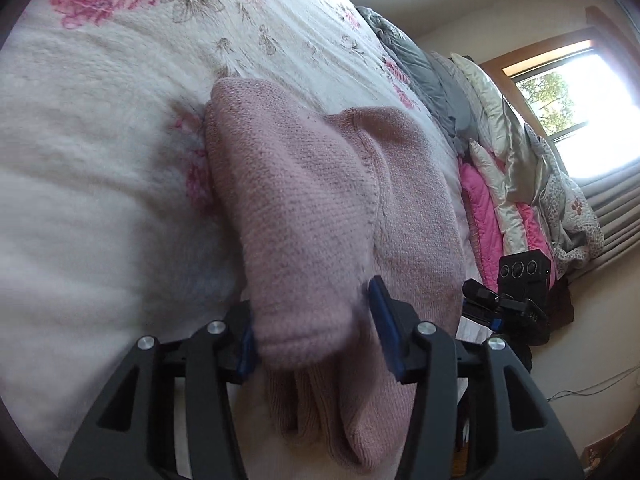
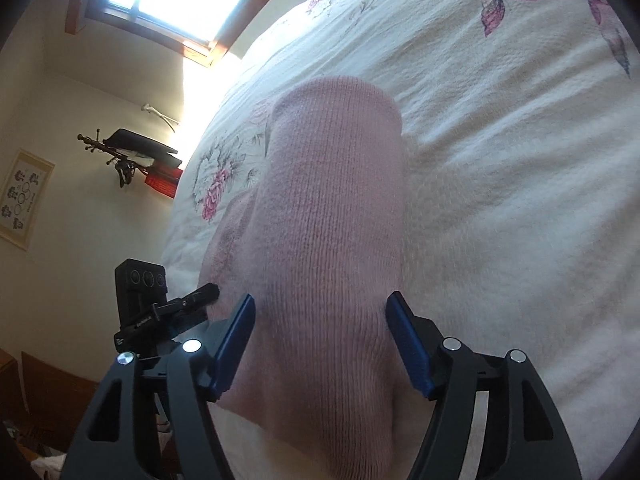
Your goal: Fold small clothes
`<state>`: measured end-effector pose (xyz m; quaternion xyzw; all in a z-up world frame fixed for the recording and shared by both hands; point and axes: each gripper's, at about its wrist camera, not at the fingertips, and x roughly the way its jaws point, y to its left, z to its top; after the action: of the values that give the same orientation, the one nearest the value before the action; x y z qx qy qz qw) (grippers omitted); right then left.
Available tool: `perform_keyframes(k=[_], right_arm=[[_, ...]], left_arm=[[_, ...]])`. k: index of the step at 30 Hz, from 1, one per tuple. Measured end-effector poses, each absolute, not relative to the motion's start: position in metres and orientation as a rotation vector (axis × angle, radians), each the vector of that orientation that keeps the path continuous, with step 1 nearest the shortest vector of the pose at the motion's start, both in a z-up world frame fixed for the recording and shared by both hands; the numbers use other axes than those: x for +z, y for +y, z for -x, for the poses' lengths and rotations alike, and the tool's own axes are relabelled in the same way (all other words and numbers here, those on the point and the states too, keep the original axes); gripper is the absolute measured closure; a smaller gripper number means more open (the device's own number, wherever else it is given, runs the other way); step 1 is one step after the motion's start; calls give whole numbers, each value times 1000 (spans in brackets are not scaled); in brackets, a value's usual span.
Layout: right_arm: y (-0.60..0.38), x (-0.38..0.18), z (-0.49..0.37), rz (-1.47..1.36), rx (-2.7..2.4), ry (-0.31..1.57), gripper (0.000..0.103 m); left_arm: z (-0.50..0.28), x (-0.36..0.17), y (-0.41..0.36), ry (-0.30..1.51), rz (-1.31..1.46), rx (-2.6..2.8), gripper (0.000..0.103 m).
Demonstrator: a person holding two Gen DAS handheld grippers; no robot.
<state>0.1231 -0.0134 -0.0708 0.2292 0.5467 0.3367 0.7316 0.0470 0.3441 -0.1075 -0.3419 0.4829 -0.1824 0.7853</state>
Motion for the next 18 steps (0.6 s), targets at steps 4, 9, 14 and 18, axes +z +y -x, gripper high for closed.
perform_keyframes(k=[4,9,14,18], right_arm=[[-30,-76,-93,-500,749,1240,33],[-44,-103,-72,-533,733,1293,34],[-40,-119,-71,-601,742,1328,64],[-41,-108,-57,-570,772,1295,75]], left_arm=[[-4,-83,333,982,674,-378,53],[33,-67,298,950,624,-422,53],[34,-77,276,1016,546,-381,53],[33,-93,281,1077,507,-310,55]])
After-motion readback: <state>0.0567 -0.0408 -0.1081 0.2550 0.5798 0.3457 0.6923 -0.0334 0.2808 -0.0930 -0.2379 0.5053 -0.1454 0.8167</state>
